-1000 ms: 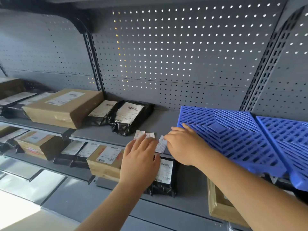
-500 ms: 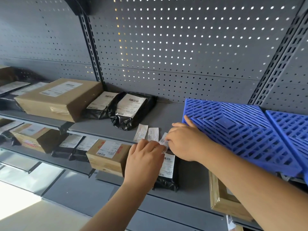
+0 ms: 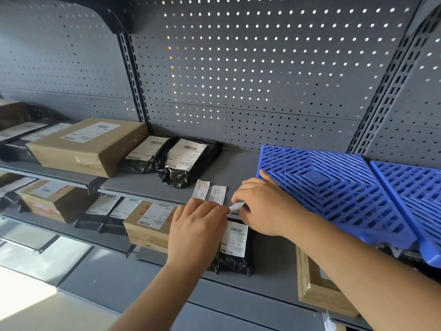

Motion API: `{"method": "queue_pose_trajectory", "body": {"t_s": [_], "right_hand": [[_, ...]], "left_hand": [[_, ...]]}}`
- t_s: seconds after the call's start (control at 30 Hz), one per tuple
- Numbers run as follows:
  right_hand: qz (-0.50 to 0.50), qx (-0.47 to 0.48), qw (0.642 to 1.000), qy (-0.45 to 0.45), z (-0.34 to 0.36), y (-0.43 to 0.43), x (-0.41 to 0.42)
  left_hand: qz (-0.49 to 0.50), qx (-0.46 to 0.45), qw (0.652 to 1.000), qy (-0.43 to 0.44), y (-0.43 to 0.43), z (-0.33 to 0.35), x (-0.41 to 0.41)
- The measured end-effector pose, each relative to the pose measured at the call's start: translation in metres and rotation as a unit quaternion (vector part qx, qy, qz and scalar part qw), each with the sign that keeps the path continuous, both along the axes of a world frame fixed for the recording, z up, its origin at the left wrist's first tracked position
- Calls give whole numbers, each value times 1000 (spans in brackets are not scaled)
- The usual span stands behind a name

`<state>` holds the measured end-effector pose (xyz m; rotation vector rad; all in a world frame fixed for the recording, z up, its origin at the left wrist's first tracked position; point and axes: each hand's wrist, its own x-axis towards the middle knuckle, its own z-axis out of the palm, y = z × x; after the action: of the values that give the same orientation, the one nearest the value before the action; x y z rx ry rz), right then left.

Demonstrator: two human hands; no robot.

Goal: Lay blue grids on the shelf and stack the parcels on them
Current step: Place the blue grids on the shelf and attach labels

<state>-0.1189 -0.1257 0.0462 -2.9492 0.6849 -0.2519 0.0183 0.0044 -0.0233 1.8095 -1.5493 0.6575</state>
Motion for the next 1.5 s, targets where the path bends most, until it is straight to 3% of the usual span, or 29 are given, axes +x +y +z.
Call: {"method": "queue_pose_trajectory", "body": {"t_s": [0.23,0.63,1.5], "right_hand": [[29,-12,990,-140,0,7,-13],[-45,-68,977,-199,3,12,-109],[-258,-127,931,-225,18,3,-568]], "left_hand": [[27,-39,999,4,16,27,-4],[-22,-37,999,3,1,44,-75],[-241,-36,970,1,-103,59,-492]]}}
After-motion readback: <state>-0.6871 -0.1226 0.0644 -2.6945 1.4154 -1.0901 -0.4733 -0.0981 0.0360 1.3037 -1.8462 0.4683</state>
